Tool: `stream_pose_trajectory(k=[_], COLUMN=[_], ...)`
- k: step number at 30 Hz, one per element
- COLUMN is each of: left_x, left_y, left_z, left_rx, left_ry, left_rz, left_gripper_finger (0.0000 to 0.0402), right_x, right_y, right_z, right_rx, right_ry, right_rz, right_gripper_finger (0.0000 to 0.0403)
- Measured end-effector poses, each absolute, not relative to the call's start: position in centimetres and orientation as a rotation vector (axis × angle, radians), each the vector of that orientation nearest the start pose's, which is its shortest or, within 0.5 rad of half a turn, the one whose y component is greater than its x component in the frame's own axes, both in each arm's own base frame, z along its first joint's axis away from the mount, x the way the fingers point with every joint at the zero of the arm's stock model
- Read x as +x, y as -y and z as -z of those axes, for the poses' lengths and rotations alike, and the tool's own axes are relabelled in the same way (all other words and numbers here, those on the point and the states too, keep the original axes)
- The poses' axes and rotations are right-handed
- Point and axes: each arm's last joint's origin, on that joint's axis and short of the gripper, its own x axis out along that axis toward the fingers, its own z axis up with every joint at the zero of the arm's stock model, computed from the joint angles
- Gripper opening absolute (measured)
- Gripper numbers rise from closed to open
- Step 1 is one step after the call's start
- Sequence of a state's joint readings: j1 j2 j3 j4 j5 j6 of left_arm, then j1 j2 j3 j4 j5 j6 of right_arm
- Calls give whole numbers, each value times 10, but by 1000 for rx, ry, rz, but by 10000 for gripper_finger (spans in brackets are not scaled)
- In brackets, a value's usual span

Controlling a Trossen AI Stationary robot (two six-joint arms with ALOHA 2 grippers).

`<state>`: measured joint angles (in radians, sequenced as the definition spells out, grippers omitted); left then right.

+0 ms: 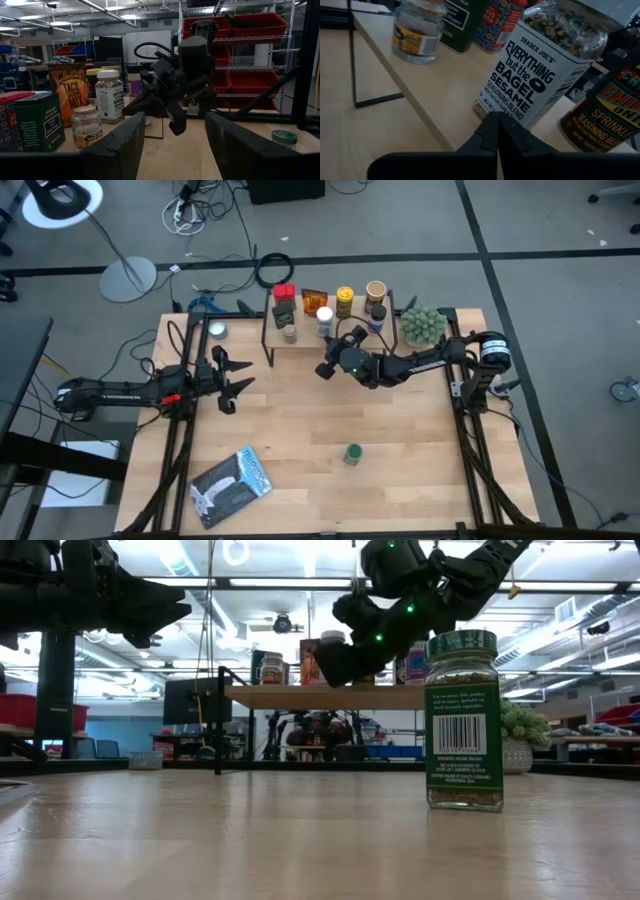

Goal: Shelf spices
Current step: Put the white seasoning bottle on the shelf, then put the green seasoning on the shelf

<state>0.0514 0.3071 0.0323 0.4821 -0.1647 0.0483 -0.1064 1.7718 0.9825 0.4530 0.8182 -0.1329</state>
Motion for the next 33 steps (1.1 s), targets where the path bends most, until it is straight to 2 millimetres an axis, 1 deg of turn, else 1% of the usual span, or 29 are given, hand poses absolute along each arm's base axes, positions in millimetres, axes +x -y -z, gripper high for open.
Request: stream_pose_trajectory(k=[7, 11, 15, 18, 21, 24, 26, 30, 33], left_x=[114, 114, 114, 114, 114, 114, 114, 114, 114], left_y=[-11, -11, -11, -11, -11, -11, -11, -11, -11], left_z=[-194, -194, -194, -194, -194, -194, -194, -194, -194], left_rx=[36, 36, 36, 36, 36, 36, 36, 36, 36], left_ry=[202, 202, 202, 201, 201, 201, 201, 201, 201], left_rz=[-221, -220, -220, -220, -220, -220, -220, -220, -220], left_gripper_finger=[214, 214, 214, 214, 214, 214, 214, 214, 214], right_x=[365, 366, 366, 362, 354, 337, 321, 278, 245], right_y=[65, 62, 42, 23, 2, -14, -20, -22, -29], right_z=[-202, -202, -208, -220, -237, -252, -260, -275, -275], right_rx=[-242, -244, -295, -340, -366, -367, -325, -180, -91], right_ry=[-390, -389, -386, -372, -356, -395, -433, -498, -528], right_rz=[906, 899, 877, 895, 853, 803, 807, 839, 827], right_gripper_finger=[0, 0, 0, 0, 0, 0, 0, 0, 0])
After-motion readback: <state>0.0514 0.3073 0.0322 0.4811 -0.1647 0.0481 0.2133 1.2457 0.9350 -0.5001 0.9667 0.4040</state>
